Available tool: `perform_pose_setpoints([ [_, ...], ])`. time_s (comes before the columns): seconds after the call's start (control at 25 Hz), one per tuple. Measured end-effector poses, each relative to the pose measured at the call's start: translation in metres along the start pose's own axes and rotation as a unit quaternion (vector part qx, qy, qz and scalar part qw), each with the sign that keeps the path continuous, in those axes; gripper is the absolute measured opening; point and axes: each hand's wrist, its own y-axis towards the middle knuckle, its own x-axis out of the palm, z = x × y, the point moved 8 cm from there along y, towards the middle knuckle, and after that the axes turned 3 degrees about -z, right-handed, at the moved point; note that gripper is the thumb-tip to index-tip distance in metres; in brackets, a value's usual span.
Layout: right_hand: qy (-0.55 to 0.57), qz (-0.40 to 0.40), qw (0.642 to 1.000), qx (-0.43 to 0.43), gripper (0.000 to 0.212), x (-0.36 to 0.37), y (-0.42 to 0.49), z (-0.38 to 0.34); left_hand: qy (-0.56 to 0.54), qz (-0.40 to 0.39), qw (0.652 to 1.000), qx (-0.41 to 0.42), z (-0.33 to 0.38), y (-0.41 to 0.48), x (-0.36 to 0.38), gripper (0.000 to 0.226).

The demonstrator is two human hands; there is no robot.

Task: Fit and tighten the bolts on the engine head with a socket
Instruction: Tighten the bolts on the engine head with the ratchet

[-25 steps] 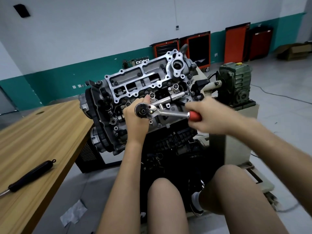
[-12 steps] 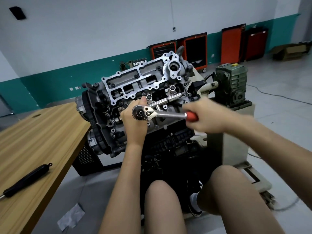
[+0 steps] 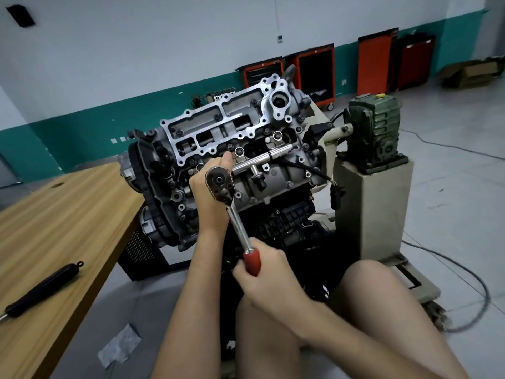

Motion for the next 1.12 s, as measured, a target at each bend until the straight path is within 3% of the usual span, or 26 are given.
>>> perform_pose_setpoints([
  [0.08,-0.119,-0.062,0.990,-0.048,0.034,-0.047,0.018,-0.008,0.019,-0.004,1.000,-0.015,0.001,0.002,-0.002,0.048],
  [0.16,-0.272,-0.135,0.949,-0.086,0.035,-0.097,0.046,-0.026,0.078,-0.044,0.996,0.024,0.011,0.006,0.003,0.050],
  [0.28,-0.416,-0.116,0.892,-0.135,0.027,-0.137,0.082,-0.058,0.102,-0.083,0.990,0.045,0.013,0.011,0.004,0.048],
  [0.36,-0.410,-0.073,0.900,-0.130,0.029,-0.134,0.075,-0.053,0.073,-0.065,0.995,0.026,0.012,0.006,-0.001,0.049],
  [0.4,-0.364,-0.048,0.923,-0.115,0.033,-0.123,0.062,-0.043,0.057,-0.049,0.997,0.014,0.012,0.003,-0.002,0.050],
  [0.52,-0.132,0.037,0.988,-0.070,0.041,-0.063,0.015,-0.012,0.046,-0.022,0.999,0.004,0.013,0.001,-0.001,0.050],
  [0.64,0.009,0.032,0.999,-0.029,0.039,0.001,-0.003,-0.005,0.051,-0.029,0.998,-0.017,0.011,0.001,-0.002,0.047],
  [0.72,-0.032,0.000,0.999,-0.032,0.037,-0.013,0.007,-0.006,0.038,-0.037,0.996,-0.075,0.004,0.002,-0.006,0.039],
  [0.76,-0.091,-0.029,0.994,-0.049,0.035,-0.034,0.016,-0.010,0.056,-0.056,0.995,-0.065,0.008,0.004,-0.006,0.040],
  [0.84,-0.251,-0.110,0.958,-0.087,0.030,-0.082,0.044,-0.025,0.112,-0.119,0.986,0.016,0.022,0.009,0.002,0.052],
  [0.96,-0.396,-0.143,0.895,-0.144,0.036,-0.122,0.076,-0.054,0.100,-0.122,0.987,0.033,0.026,0.009,0.007,0.057],
  [1.04,-0.401,-0.109,0.899,-0.135,0.039,-0.123,0.073,-0.051,0.061,-0.089,0.994,0.016,0.023,0.004,0.004,0.055],
  [1.12,-0.302,-0.055,0.946,-0.102,0.039,-0.106,0.049,-0.029,0.043,-0.049,0.998,0.005,0.020,0.000,0.001,0.055],
])
